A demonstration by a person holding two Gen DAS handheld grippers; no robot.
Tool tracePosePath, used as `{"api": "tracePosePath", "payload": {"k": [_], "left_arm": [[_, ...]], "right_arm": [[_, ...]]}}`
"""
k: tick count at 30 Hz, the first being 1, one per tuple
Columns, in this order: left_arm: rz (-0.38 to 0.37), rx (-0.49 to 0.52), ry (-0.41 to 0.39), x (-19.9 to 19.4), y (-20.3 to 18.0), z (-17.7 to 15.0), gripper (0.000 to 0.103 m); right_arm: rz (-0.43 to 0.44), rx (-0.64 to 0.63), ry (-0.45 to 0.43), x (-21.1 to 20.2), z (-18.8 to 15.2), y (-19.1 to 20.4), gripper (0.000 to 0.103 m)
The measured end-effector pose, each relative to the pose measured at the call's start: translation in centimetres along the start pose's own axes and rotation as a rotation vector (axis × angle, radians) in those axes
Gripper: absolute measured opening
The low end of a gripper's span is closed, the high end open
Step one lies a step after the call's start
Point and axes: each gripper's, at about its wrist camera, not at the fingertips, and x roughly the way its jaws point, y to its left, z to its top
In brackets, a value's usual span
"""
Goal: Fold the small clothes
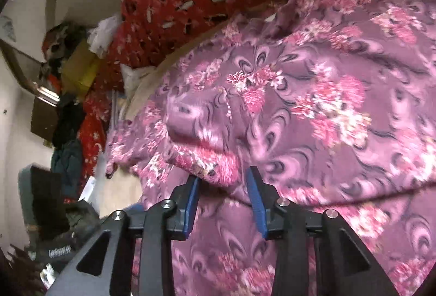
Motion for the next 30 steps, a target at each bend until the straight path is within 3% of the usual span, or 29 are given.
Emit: {"api": "tracePosePath", "payload": {"k": [3,6,9,11,13,14,17,21,24,26,27,29,30], "left_arm": [[-0.01,0.011,0.044,2.4,-2.1,1.0,0.062],[-0.03,-0.01,0.094,5.3,-4.3,2.2,0.062],[0.016,-0.042,0.087,6.8,-5.1,3.2,0.07],[0.032,-0.081,0.044,6.6,-5.4,4.1,0.069],[0.053,-0.096,0.002,6.1,-5.7,5.0,0.019],[0.065,-0.086,0.006,5.8,-5.8,5.6,0.006],[0.064,-0.107,-0.088,3.0,-5.0,6.7,0.005],[0.187,-0.126,-0.229,-0.7,-2.8,7.5,0.005],[0.182,-0.165,-0.167,0.2,-0.8,7.8,0.005],[0.208,-0.167,-0.118,1.6,-0.2,7.7,0.005],[0.215,-0.16,-0.112,1.8,-0.4,7.3,0.005],[0.235,-0.14,-0.101,2.8,-0.6,6.7,0.006],[0.251,-0.131,-0.084,3.7,-0.5,6.5,0.006]], "right_arm": [[0.034,0.044,-0.054,-3.5,0.3,-1.6,0.043],[-0.002,0.055,-0.106,-6.6,0.7,-3.3,0.044],[-0.017,0.092,-0.159,-9.2,0.5,-5.6,0.044],[-0.037,0.125,-0.204,-11.8,0.6,-7.9,0.044],[-0.06,0.161,-0.251,-13.5,0.7,-9.8,0.045],[-0.068,0.183,-0.275,-14.5,0.8,-10.8,0.045],[-0.088,0.248,-0.353,-16.8,1.3,-13.7,0.046],[-0.142,0.305,-0.404,-17.8,2.5,-16.7,0.05],[-0.136,0.339,-0.368,-15.8,3.8,-17.8,0.05],[-0.116,0.333,-0.297,-13.1,4.9,-17.6,0.05],[-0.112,0.32,-0.264,-12.1,5.2,-17.4,0.04],[-0.132,0.24,-0.239,-10.7,5.6,-15.5,0.006],[-0.149,0.199,-0.278,-10.9,5.6,-14.6,0.006]]}}
